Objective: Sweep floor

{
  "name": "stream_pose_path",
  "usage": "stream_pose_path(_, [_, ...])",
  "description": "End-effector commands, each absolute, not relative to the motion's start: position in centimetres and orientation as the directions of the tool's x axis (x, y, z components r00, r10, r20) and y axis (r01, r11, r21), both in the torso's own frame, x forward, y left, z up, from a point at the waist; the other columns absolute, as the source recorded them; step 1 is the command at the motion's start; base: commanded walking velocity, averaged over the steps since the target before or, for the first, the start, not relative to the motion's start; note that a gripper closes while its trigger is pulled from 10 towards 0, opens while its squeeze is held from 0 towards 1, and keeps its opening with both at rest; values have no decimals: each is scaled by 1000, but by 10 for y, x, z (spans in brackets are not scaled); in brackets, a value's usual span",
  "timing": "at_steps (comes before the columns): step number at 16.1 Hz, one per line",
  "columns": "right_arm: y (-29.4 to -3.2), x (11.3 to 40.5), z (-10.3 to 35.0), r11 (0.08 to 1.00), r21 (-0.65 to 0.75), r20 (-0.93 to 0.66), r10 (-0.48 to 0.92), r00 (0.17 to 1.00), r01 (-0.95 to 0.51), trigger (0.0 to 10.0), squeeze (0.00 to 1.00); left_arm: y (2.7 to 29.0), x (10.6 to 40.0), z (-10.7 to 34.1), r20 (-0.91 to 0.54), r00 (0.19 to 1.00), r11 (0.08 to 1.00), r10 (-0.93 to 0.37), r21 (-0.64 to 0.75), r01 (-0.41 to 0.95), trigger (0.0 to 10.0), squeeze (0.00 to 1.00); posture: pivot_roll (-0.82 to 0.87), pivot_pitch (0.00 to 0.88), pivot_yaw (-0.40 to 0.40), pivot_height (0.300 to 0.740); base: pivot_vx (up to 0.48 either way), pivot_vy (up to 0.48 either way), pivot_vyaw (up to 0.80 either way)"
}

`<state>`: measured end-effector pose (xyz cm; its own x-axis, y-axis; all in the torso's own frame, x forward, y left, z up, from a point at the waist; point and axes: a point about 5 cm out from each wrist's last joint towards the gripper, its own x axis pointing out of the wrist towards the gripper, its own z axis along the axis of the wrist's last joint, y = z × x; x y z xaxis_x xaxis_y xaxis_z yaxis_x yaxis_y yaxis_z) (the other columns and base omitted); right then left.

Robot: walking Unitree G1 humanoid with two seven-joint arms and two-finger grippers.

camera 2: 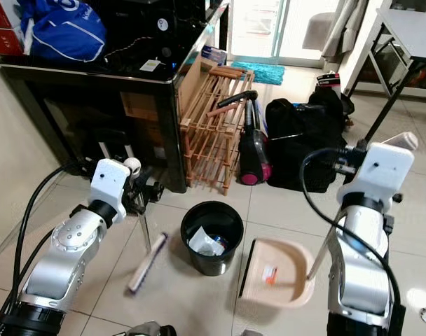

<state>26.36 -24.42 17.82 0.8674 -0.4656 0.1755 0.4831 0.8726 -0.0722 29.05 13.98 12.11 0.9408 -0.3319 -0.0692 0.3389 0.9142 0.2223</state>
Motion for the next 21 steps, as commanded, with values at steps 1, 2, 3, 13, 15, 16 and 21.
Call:
stream_pose_path(1, [-243, 263, 184, 875, -68, 187, -460, 868, 479, 10000, 0, 135, 290, 132, -31, 938, 909, -346, 237, 343, 10000, 0, -32, 104, 32, 740, 0, -405, 0])
stream_pose_path(2, [-241, 262, 181, 878, -82, 174, -452, 875, 471, 10000, 0, 134, 287, 130, -40, 935, 907, -353, 231, 353, 10000, 0, -25, 116, 32, 740, 0, -424, 0])
stream_pose_path(3, [-240, 261, 180, 880, -78, 169, -453, 876, 470, 10000, 0, 134, 284, 129, -41, 933, 906, -357, 231, 356, 10000, 0, -19, 123, 30, 740, 0, -431, 0])
stream_pose_path(13, [-243, 269, 189, 887, -63, 173, -442, 880, 458, 10000, 0, 168, 256, 99, -174, 950, 932, -258, 213, 292, 10000, 0, -4, 120, 30, 740, 0, -427, 0])
stream_pose_path(15, [-240, 269, 187, 890, -59, 164, -438, 884, 452, 10000, 0, 162, 267, 105, -149, 950, 929, -273, 215, 301, 10000, 0, -10, 110, 32, 740, 0, -426, 0])
stream_pose_path(16, [-239, 268, 187, 890, -53, 159, -441, 883, 454, 10000, 0, 159, 270, 108, -139, 949, 928, -281, 212, 306, 10000, 0, -11, 111, 35, 740, 0, -428, 0])
stream_pose_path(21, [-234, 263, 181, 887, -48, 140, -449, 883, 459, 10000, 0, 147, 280, 112, -119, 935, 911, -335, 213, 354, 10000, 0, -30, 91, 52, 740, 0, -425, 0])
